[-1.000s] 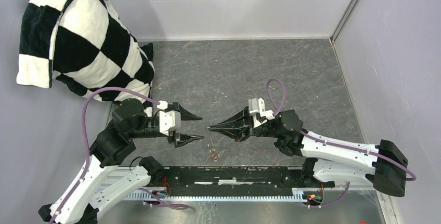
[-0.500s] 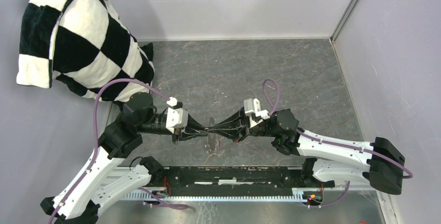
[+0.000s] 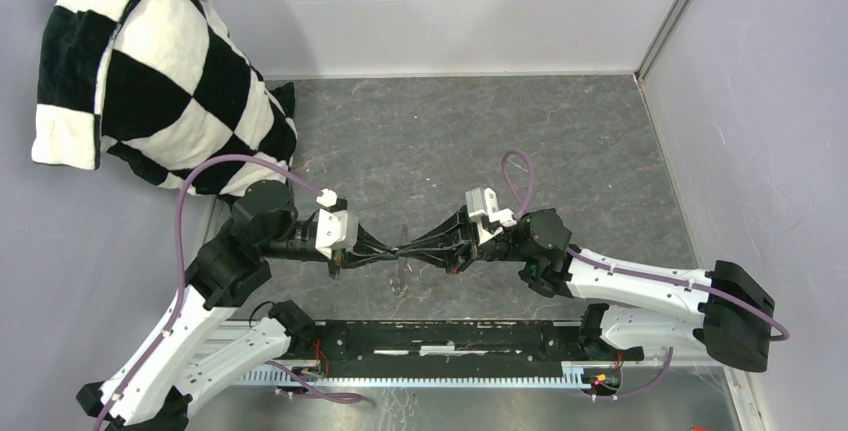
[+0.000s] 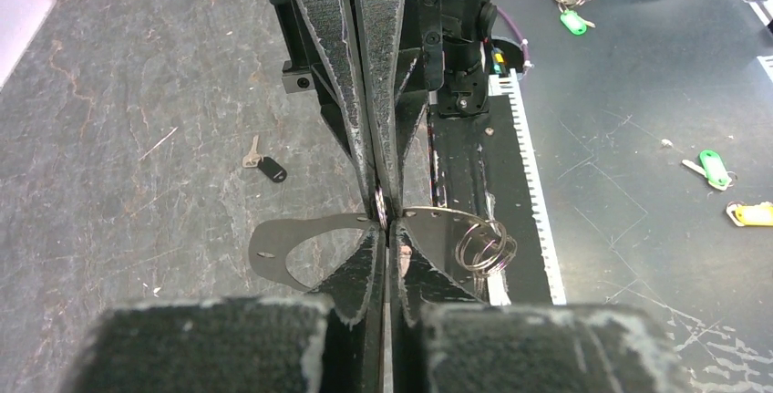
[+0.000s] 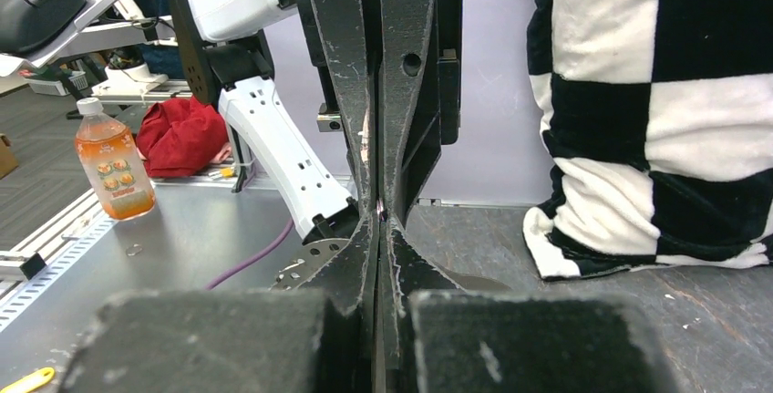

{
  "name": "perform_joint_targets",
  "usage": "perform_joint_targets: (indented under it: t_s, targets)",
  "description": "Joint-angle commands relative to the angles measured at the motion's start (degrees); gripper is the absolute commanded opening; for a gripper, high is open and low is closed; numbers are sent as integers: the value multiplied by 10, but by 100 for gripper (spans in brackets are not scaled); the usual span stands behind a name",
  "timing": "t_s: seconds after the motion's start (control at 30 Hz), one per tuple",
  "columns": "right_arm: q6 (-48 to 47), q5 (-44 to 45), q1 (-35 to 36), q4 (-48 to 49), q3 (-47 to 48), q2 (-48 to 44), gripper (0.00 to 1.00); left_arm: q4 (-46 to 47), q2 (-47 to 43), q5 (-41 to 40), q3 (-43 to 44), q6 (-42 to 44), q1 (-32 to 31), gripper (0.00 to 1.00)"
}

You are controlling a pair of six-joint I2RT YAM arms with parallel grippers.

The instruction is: Put the keys on the keyring

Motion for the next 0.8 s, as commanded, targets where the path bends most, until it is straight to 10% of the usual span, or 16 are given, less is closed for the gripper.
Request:
perform_joint_targets:
  t_s: [0.0,0.47,0.77]
  targets:
    - [12,-9,1,32,28,-3,1,-2,-3,-14,9,28,0,2]
    - [-69,-53,-7,-197,102,-41,40,-80,-69,-59,-12,223,0,2]
    - [-165,-60,-7,-331,160,-49,41,-112,-118,21,-35,416,0,2]
